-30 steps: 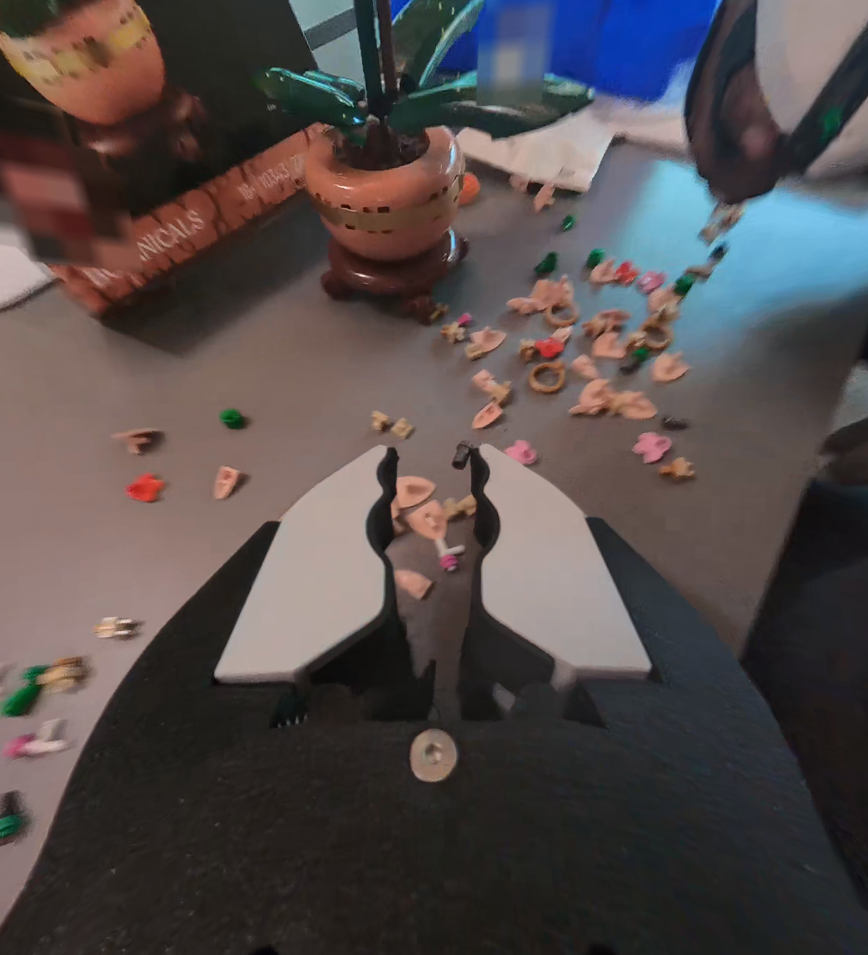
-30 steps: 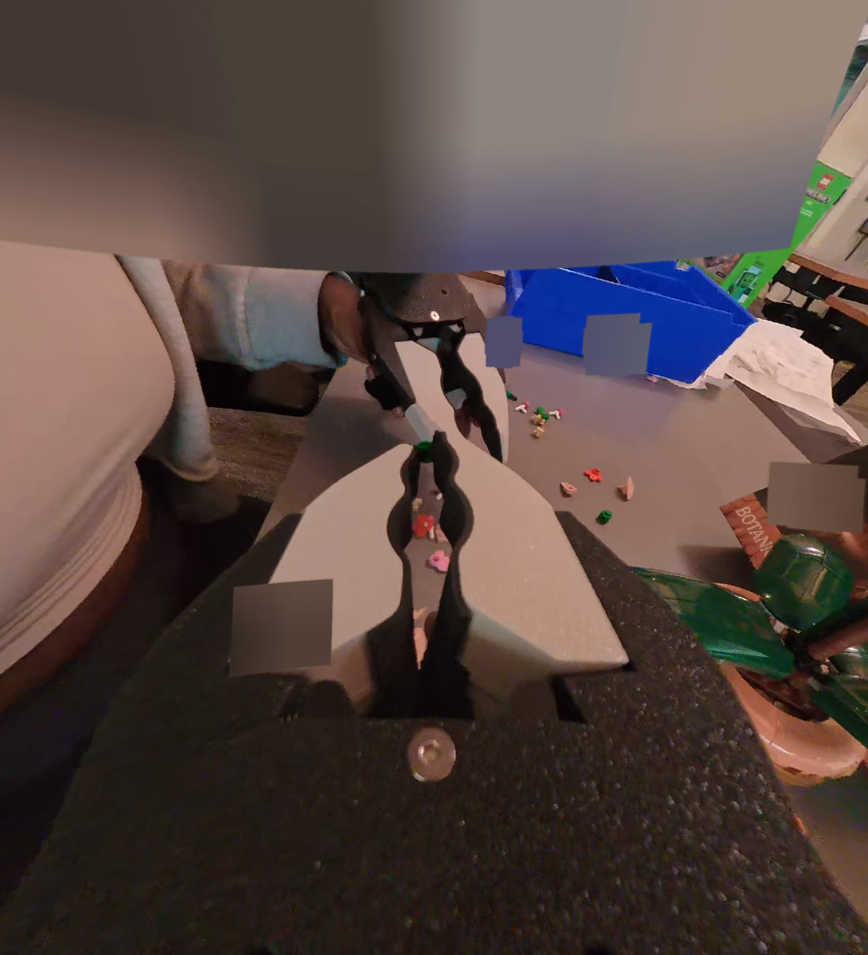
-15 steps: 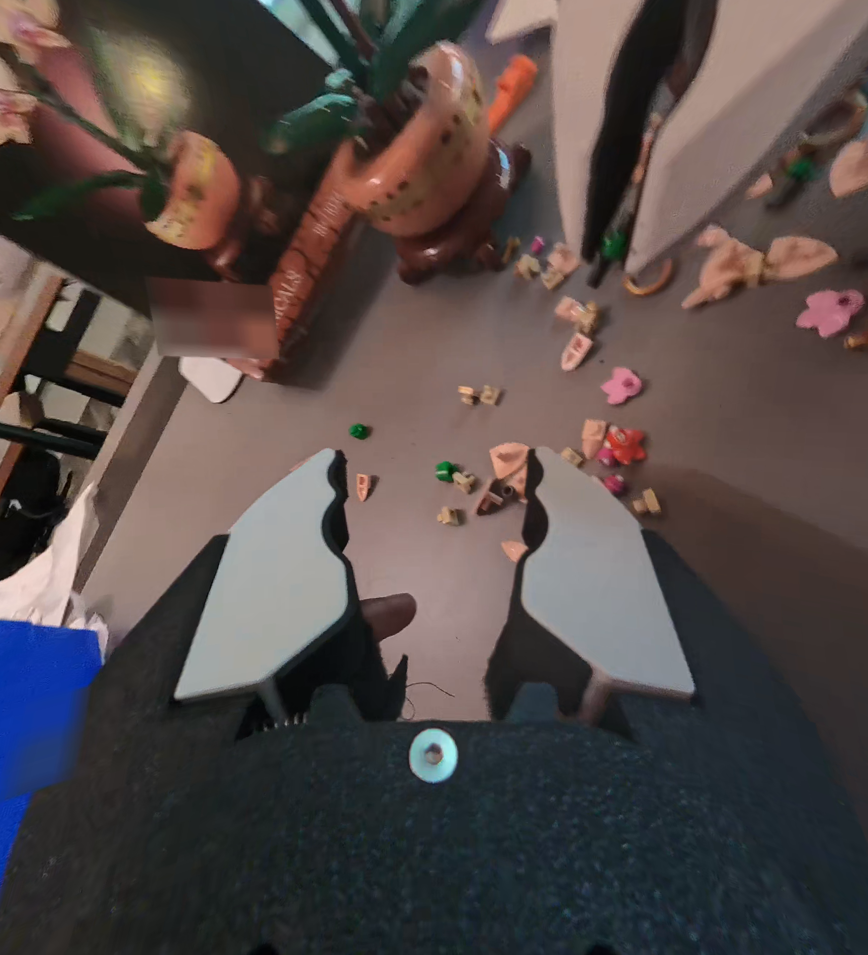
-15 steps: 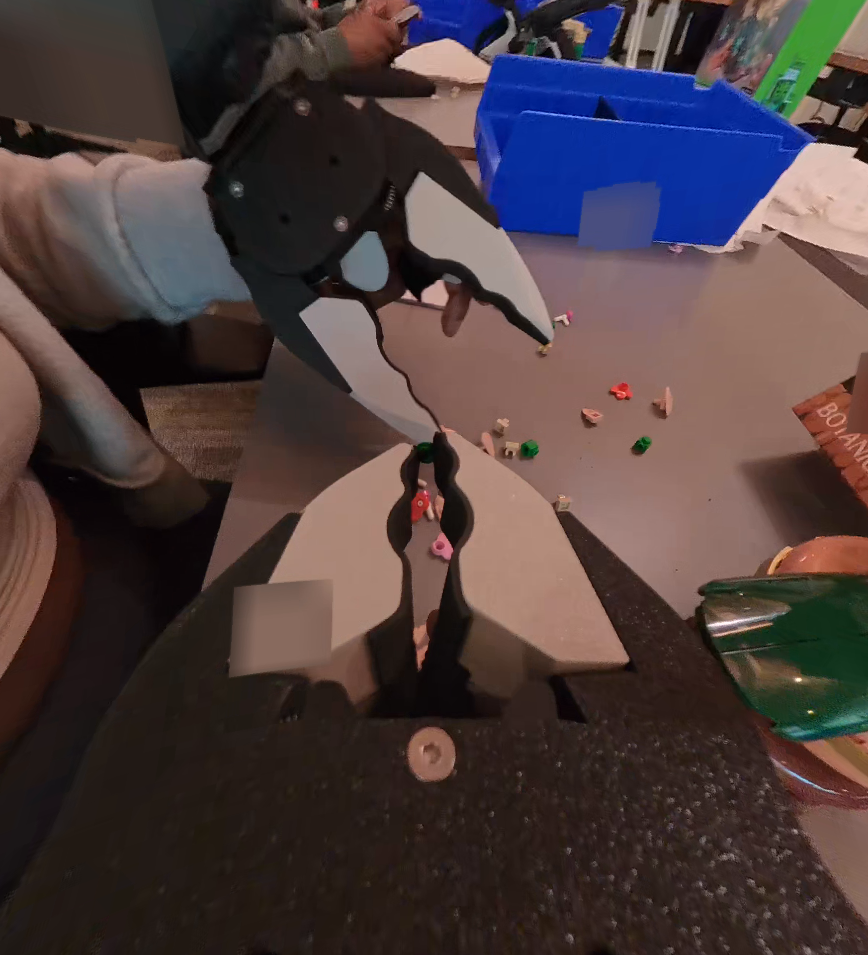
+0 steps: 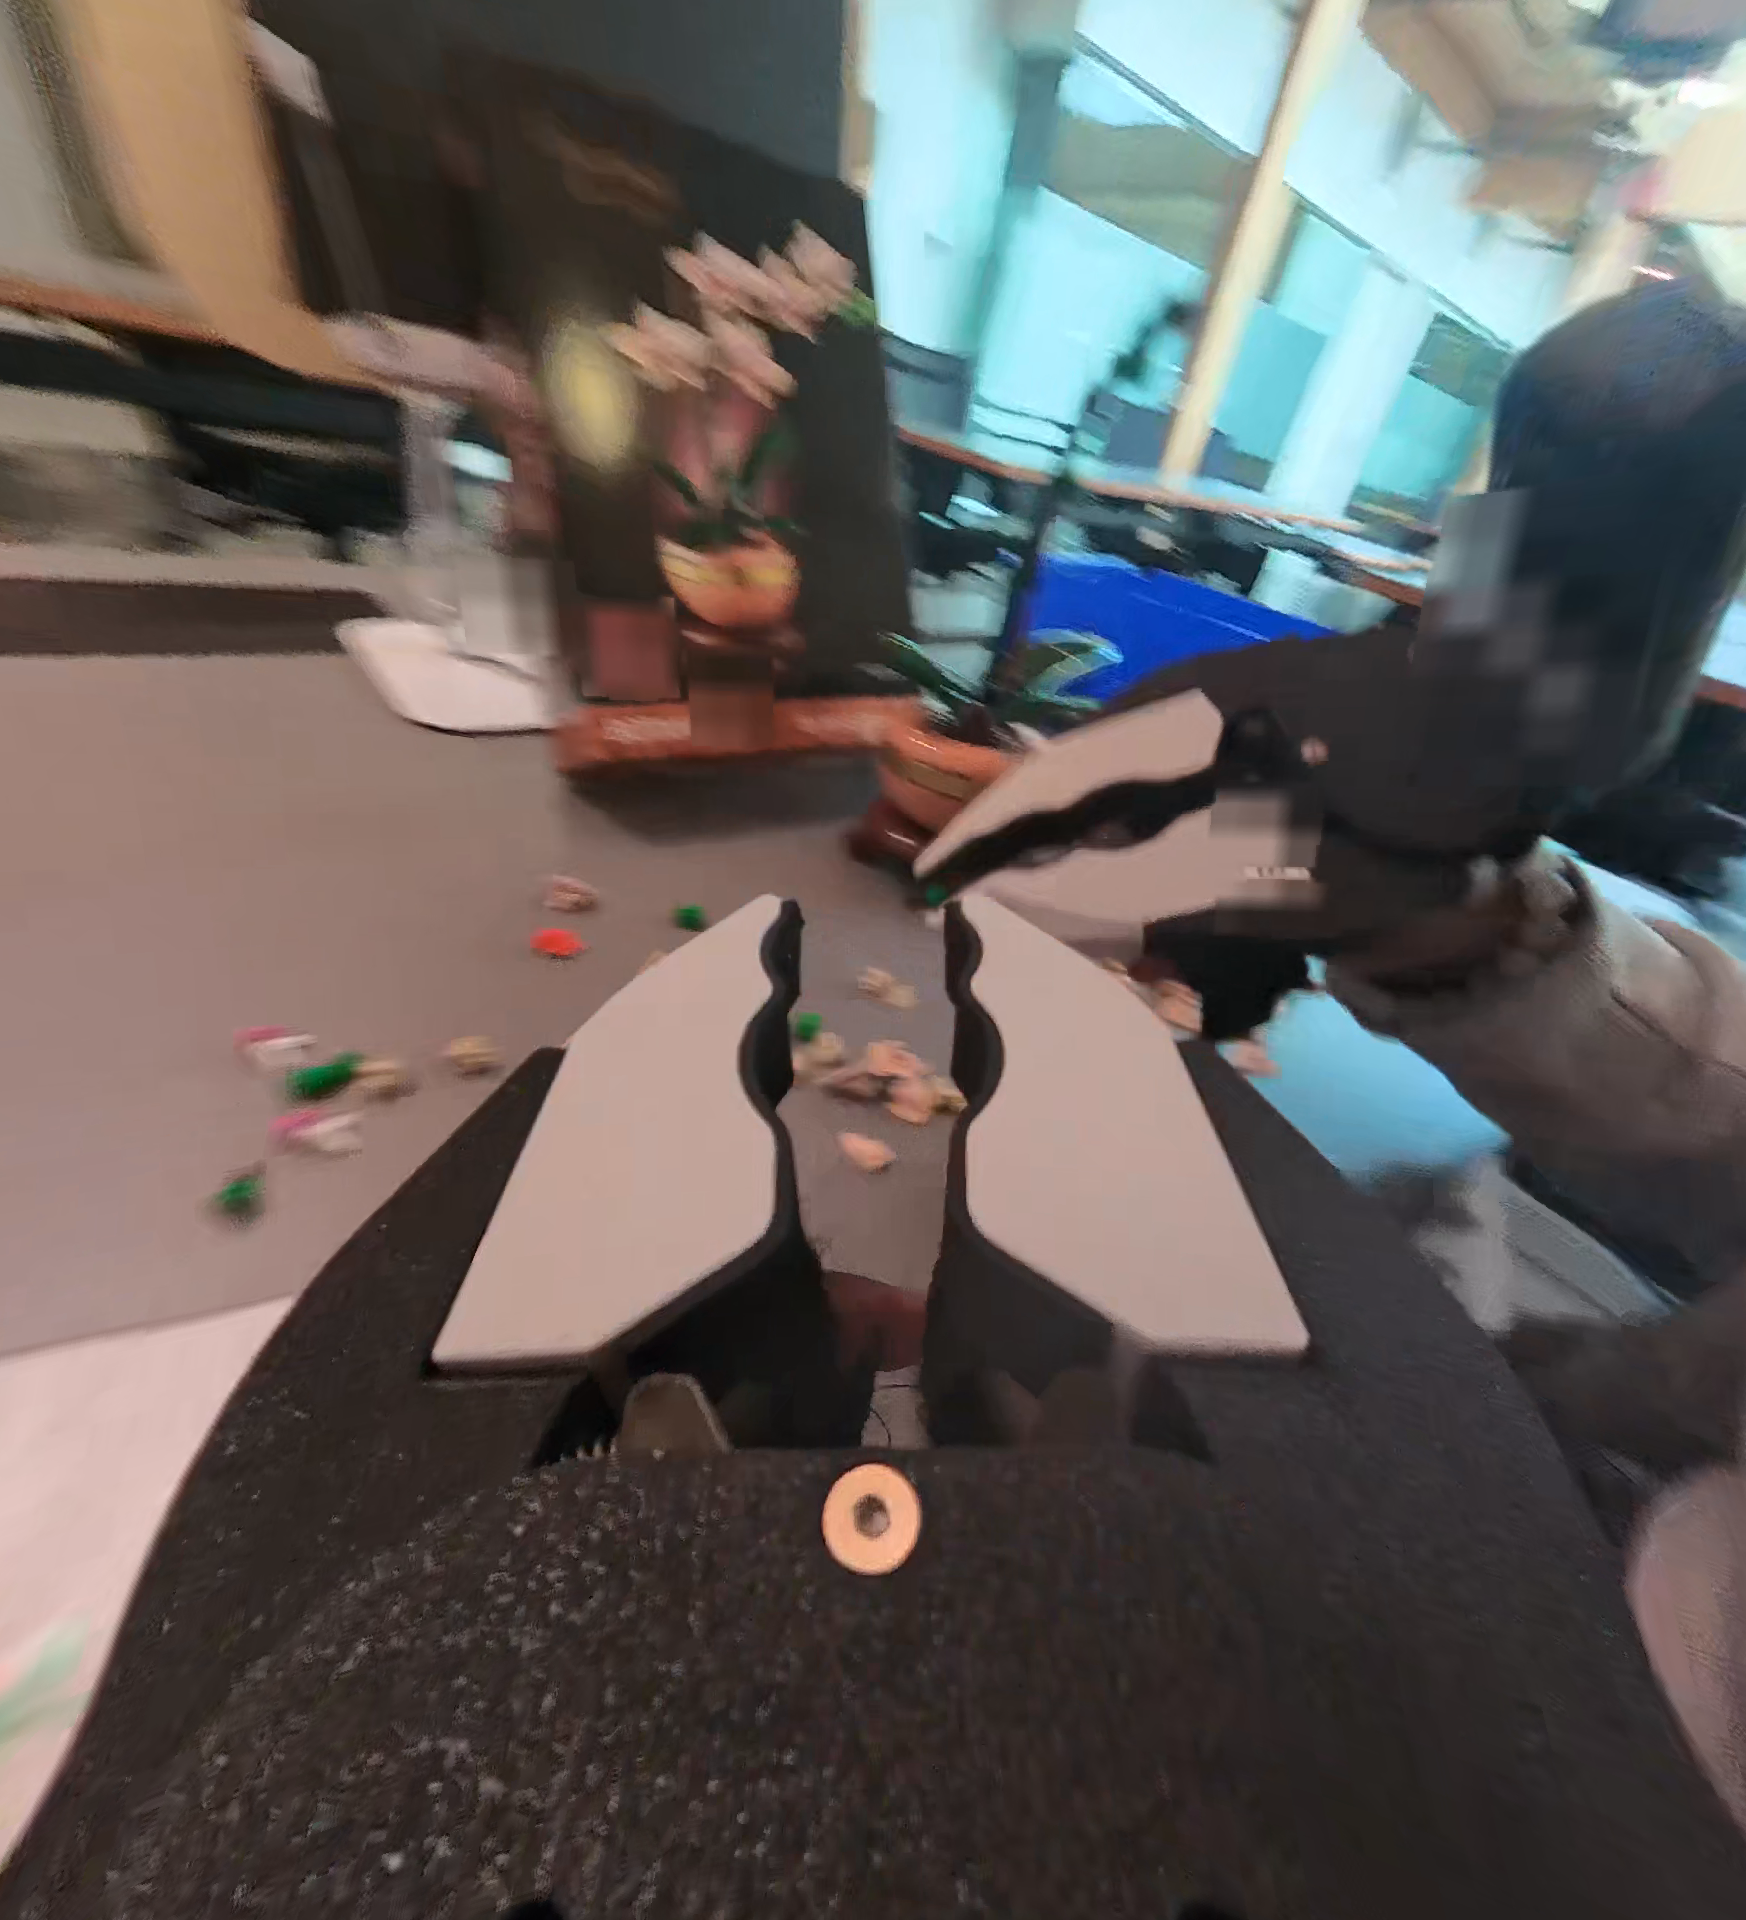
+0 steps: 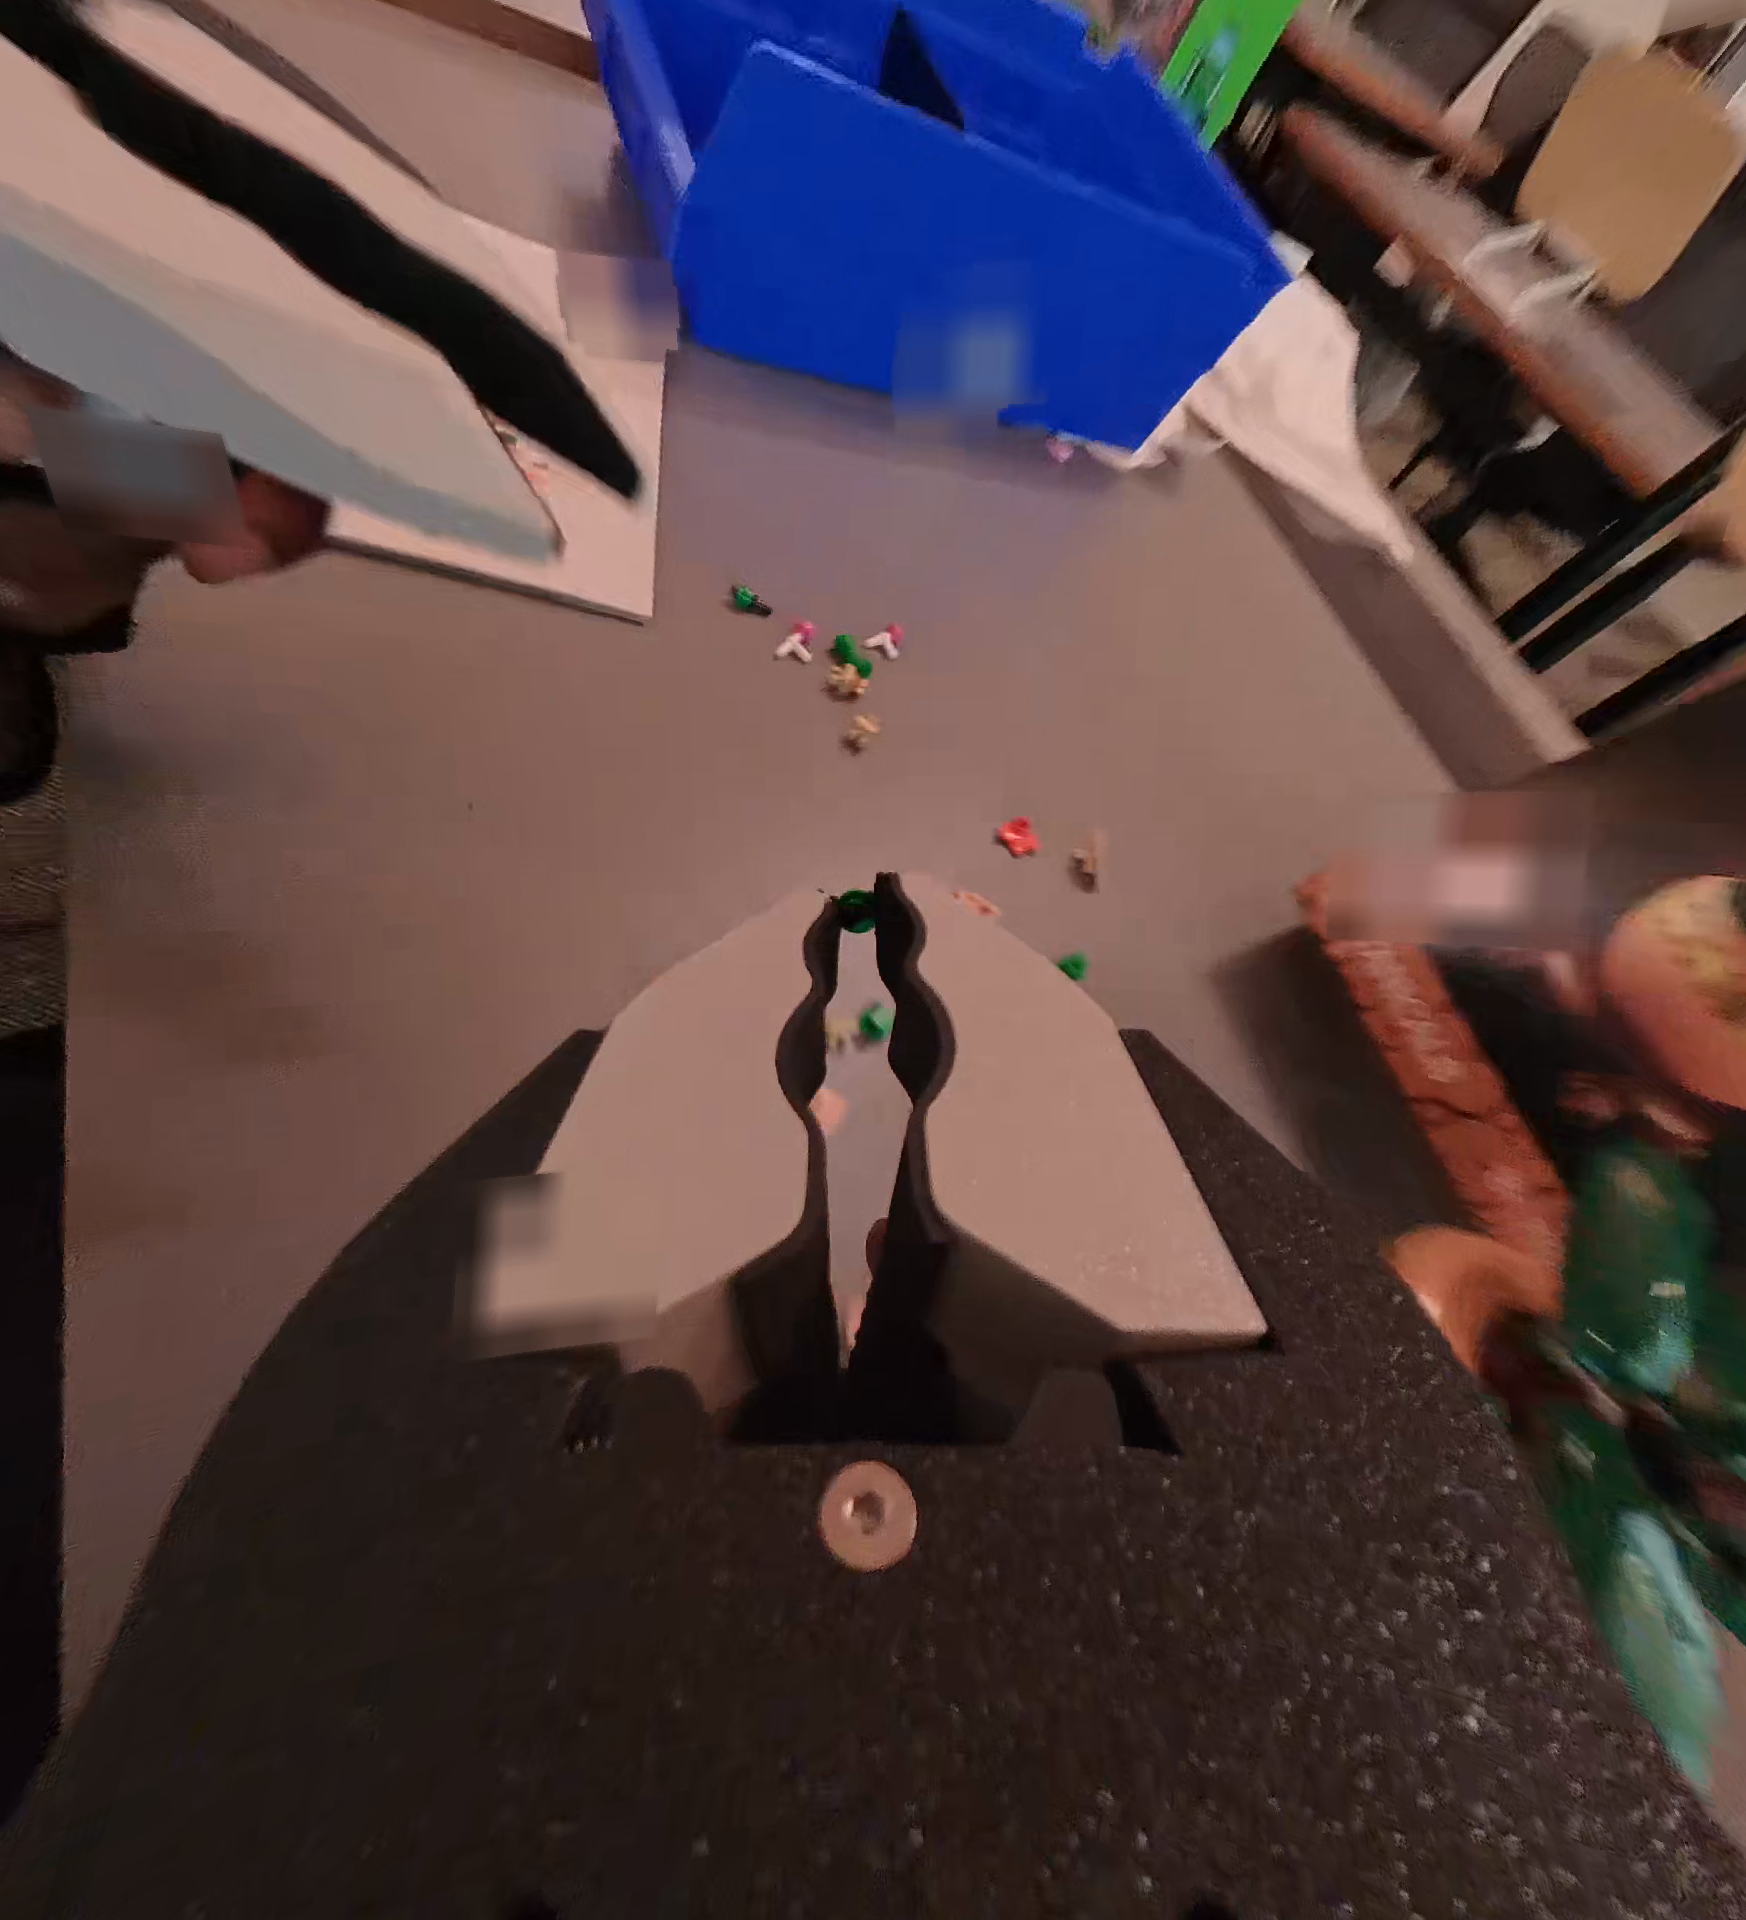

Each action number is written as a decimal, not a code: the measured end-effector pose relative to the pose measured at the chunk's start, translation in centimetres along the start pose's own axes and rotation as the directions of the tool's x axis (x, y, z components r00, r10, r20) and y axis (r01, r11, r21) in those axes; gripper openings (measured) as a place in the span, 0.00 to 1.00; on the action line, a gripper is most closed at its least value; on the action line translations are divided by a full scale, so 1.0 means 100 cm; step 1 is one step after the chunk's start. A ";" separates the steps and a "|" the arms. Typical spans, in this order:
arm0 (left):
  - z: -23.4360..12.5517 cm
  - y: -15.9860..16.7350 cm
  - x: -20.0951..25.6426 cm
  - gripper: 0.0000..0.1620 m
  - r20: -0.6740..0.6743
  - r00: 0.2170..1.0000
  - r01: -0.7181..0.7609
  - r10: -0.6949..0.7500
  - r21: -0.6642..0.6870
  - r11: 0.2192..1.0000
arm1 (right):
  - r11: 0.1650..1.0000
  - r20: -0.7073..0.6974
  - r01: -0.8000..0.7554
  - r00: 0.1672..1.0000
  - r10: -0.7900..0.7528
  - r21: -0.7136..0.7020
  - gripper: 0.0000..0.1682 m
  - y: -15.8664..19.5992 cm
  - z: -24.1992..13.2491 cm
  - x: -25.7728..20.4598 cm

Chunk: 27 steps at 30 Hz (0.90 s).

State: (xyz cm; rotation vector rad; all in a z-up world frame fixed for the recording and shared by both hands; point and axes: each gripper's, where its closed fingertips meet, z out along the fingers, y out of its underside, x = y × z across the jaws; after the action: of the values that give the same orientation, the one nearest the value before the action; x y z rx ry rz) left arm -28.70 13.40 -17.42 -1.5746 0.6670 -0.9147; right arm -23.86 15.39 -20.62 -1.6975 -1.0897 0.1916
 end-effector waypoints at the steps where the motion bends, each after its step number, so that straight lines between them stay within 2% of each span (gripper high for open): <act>1: -0.012 -0.008 -0.013 0.17 0.093 0.996 -0.014 0.010 0.044 0.999 | 0.999 0.026 -0.037 0.999 0.038 -0.019 0.04 -0.002 0.015 -0.003; 3: -0.041 -0.027 -0.034 0.15 0.246 0.969 -0.048 0.010 0.149 0.988 | 0.990 0.091 -0.129 0.987 0.134 -0.063 0.04 -0.006 0.045 -0.006; 5: -0.068 -0.042 -0.044 0.12 0.307 0.951 -0.052 -0.035 0.269 0.962 | 0.976 0.149 -0.193 0.967 0.206 -0.097 0.04 -0.011 0.072 -0.006; 7: -0.086 -0.050 -0.048 0.12 0.303 0.949 -0.024 -0.089 0.349 0.937 | 0.956 0.241 -0.240 0.931 0.276 -0.166 0.04 -0.012 0.093 -0.011; 11: -0.104 -0.051 -0.054 0.13 0.242 0.956 0.044 -0.163 0.434 0.900 | 0.940 0.284 -0.264 0.904 0.319 -0.216 0.04 -0.008 0.122 -0.013; 13: -0.107 -0.053 -0.054 0.16 0.243 0.960 0.011 -0.141 0.468 0.884 | 0.925 0.309 -0.175 0.908 0.284 -0.336 0.16 0.014 0.128 -0.025; 14: -0.107 -0.053 -0.054 0.19 0.252 0.961 -0.016 -0.118 0.471 0.882 | 0.927 0.300 -0.163 0.915 0.270 -0.337 0.18 0.016 0.128 -0.025; 18: -0.096 -0.043 -0.051 0.28 0.290 0.957 -0.103 -0.018 0.393 0.914 | 0.936 0.262 -0.088 0.947 0.185 -0.341 0.25 0.019 0.122 -0.016; 21: -0.092 -0.040 -0.050 0.30 0.305 0.952 -0.141 0.022 0.373 0.917 | 0.972 0.227 -0.109 0.961 0.156 -0.207 0.25 -0.002 0.110 -0.009; 23: -0.093 -0.044 -0.049 0.32 0.311 0.950 -0.147 0.018 0.396 0.906 | 0.991 0.181 -0.122 0.975 0.132 -0.062 0.24 -0.023 0.083 -0.005; 25: -0.091 -0.045 -0.046 0.33 0.299 0.954 -0.154 0.030 0.401 0.903 | 0.991 0.180 -0.111 0.979 0.096 0.079 0.26 -0.040 0.040 -0.014; 27: -0.085 -0.043 -0.042 0.34 0.286 0.957 -0.162 0.047 0.394 0.905 | 0.987 0.219 -0.095 0.974 0.066 0.128 0.30 -0.037 -0.004 -0.036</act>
State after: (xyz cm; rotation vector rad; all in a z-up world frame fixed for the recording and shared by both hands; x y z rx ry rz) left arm -38.37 13.09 -13.55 -1.2356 0.3306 -0.6875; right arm -27.76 12.59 -18.69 -1.6244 -1.1379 0.5008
